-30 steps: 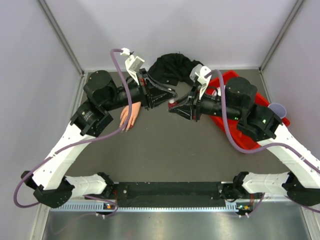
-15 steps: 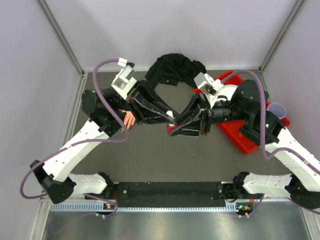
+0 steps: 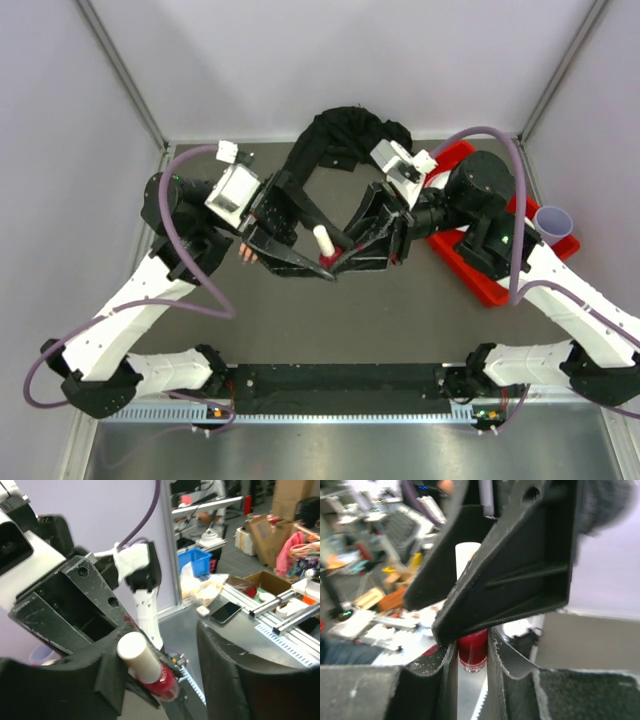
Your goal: Paint the nails
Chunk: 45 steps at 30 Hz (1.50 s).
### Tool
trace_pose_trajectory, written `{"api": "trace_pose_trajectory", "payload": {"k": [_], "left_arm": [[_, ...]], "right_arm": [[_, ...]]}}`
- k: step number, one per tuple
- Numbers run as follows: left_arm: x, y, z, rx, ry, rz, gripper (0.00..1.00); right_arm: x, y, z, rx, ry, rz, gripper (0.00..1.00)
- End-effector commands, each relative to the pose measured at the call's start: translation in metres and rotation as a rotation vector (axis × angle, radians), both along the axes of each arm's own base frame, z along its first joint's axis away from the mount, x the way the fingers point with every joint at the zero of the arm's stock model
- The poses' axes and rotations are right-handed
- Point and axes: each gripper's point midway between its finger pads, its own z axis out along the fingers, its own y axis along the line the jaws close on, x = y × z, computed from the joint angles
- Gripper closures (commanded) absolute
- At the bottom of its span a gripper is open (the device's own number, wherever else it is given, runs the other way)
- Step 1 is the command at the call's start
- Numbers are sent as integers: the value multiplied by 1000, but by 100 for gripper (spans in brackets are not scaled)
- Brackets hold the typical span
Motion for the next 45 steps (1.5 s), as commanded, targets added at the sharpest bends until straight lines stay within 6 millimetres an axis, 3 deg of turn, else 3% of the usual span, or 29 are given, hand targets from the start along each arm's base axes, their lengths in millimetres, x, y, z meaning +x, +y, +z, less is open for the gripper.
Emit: {"api": "trace_pose_trajectory", "payload": {"k": [1,6,8,12,13,16,19,27,40,45], "left_arm": [[25,4,-26,80,-41,189,38],[65,9,-27,82,17,497,24],[80,11,-27,77,52,595,23],[133,22,-23,62,190,893,22],[145,22,-30,92,227,942,22],[163,21,-32,114,296,1016,22],[170,15,-31,123,358,1019,23],[183,7,-27,72,526,1025,40],[172,-6,-30,79,582,918,59],[158,-17,-31,102,545,815,90]], "right_arm": [[53,2,9,16,-42,-331,100],[78,-4,-15,-74,-84,-488,100],[91,-8,-25,-108,-111,-560,100],[107,-12,-36,-144,-164,-642,100],[110,-12,-38,-149,-172,-651,100],[117,-13,-44,-160,-203,-684,100],[124,-14,-46,-162,-214,-718,100],[142,-19,-45,-154,-218,-820,100],[152,-19,-39,-119,-199,-873,100],[155,-14,-34,-107,-191,-878,100]]}}
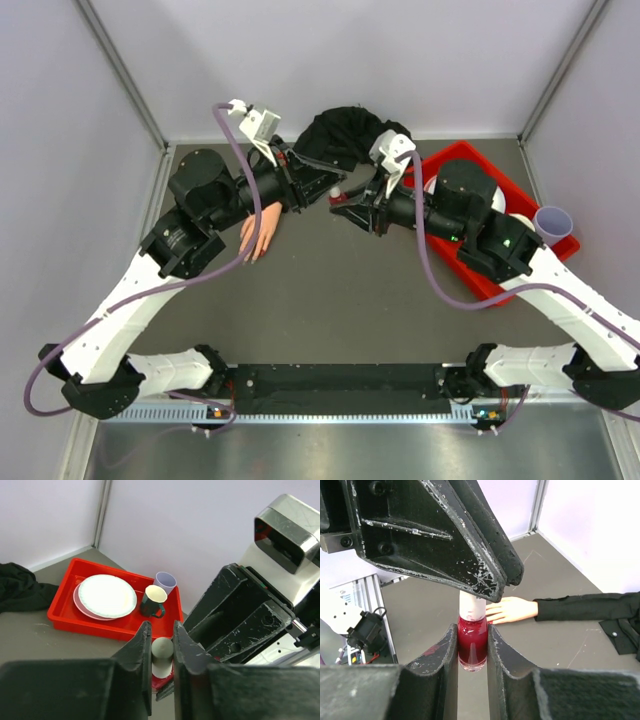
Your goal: Paint the nails
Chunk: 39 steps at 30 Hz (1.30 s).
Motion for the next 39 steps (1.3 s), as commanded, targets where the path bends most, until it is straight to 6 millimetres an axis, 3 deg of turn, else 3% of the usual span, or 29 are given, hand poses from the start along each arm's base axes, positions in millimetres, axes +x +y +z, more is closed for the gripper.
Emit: {"api": "trace_pose_trajectory", "payload": {"k": [1,4,5,7,8,9,11,12,14,21,23,24,25,28,32,35,36,39], "left_arm": [[-29,-16,14,-41,-60,-192,95],[-45,-24,12,-30,-147,-332,100],[-69,-27,1,-15,-184,-496,100],[-87,-20,14,-70,-322,-624,100],[-108,-14,-4,-54,-292,-785,100],[-118,-6,12,-107,-466,-824,100],[-141,4,4,-80,-433,-987,100],[-140,2,5,-83,-497,-1017,100],[-146,6,4,-40,-452,-1091,100],[-148,6,5,-34,-467,-1102,100],[-148,8,8,-35,-469,-1059,100],[-142,6,13,-55,-461,-1004,100],[-130,1,6,-25,-439,-953,100],[-117,3,19,1,-551,-782,100],[-107,6,23,17,-537,-692,99],[-94,6,20,39,-507,-609,65],[-89,5,18,48,-487,-583,49],[-76,9,23,53,-485,-464,36]], "right_arm": [[5,-3,38,99,-67,-28,100],[-5,3,43,125,-54,34,100],[-10,5,45,132,-56,63,100],[-28,11,54,158,-62,168,100],[-45,14,56,166,-59,261,100],[-55,16,62,184,-51,318,100],[-86,20,68,205,-21,496,100],[-93,22,70,219,-7,547,100],[-110,22,81,265,1,650,100],[-110,23,86,270,8,654,100],[-106,23,81,259,16,629,100],[-107,22,80,257,14,625,100],[-105,21,78,256,16,613,100],[-107,18,75,248,14,606,100],[-105,17,68,223,20,586,100],[-100,15,63,201,24,555,100],[-100,15,60,191,34,547,100],[-90,16,53,169,40,497,100]]}}
